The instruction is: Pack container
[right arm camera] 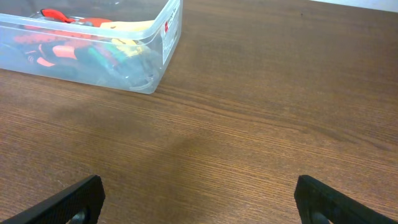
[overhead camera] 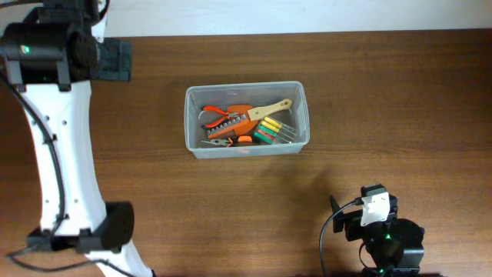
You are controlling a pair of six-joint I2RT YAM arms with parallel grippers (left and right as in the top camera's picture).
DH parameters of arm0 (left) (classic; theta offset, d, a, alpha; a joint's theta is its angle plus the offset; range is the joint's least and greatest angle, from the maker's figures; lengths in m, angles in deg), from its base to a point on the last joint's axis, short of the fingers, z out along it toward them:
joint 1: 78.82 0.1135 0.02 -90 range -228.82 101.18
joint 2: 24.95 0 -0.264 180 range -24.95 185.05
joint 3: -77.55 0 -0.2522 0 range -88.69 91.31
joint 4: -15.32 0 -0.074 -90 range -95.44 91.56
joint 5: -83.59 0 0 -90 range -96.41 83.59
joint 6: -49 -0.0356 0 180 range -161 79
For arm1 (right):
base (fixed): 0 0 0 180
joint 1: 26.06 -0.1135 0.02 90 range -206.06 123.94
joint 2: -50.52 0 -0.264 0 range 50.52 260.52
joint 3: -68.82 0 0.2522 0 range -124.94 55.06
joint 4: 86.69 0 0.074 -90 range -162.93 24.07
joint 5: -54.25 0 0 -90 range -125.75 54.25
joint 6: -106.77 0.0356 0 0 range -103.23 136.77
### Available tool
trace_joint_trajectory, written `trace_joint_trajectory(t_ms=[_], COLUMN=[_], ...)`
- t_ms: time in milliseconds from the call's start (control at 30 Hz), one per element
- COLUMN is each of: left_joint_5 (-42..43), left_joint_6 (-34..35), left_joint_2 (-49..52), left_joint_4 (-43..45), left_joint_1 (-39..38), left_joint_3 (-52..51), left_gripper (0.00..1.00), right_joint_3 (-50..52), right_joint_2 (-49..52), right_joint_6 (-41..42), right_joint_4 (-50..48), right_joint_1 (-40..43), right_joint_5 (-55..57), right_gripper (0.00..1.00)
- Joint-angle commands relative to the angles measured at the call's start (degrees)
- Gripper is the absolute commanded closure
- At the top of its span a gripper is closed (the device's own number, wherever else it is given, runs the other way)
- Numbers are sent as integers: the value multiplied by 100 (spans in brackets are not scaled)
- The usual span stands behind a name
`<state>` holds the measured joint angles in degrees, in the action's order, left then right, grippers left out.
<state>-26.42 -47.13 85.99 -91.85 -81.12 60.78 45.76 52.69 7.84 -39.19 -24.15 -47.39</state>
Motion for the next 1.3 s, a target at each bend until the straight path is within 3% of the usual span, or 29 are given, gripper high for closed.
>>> trace_joint_trajectory(t_ms=[0,133,367,500,600,733,900,1267], left_joint_5=[-37,249,1954,2201,2181,1895,1812,1832], left_joint_6=[74,81,98,98,177,953,1019,975], left_joint_2=[-1045,-2280,-4983,-6334,-7296,-8365,-9551,-10751], left_joint_4=[-11,977,4507,5600,5882,5910,5976,6542], left_joint_1=[-219,-177,44,144,179,345,376,369], left_joint_3=[-577,-2068,-5755,-7748,-9027,-10373,-11805,-13499], left_gripper=[1,1,1,1,1,1,1,1], right_joint_3=[42,42,42,42,42,42,42,39], right_joint_2=[-70,-70,-70,-70,-70,-70,-70,-70], right_joint_6=[66,66,66,66,66,66,66,66], right_joint_4=[-31,-31,-31,-31,-31,-31,-31,-31], right_joint_1=[37,37,37,37,37,37,37,37], right_joint_5=[72,70,70,70,72,70,70,70], right_gripper=[2,2,2,2,2,2,2,2])
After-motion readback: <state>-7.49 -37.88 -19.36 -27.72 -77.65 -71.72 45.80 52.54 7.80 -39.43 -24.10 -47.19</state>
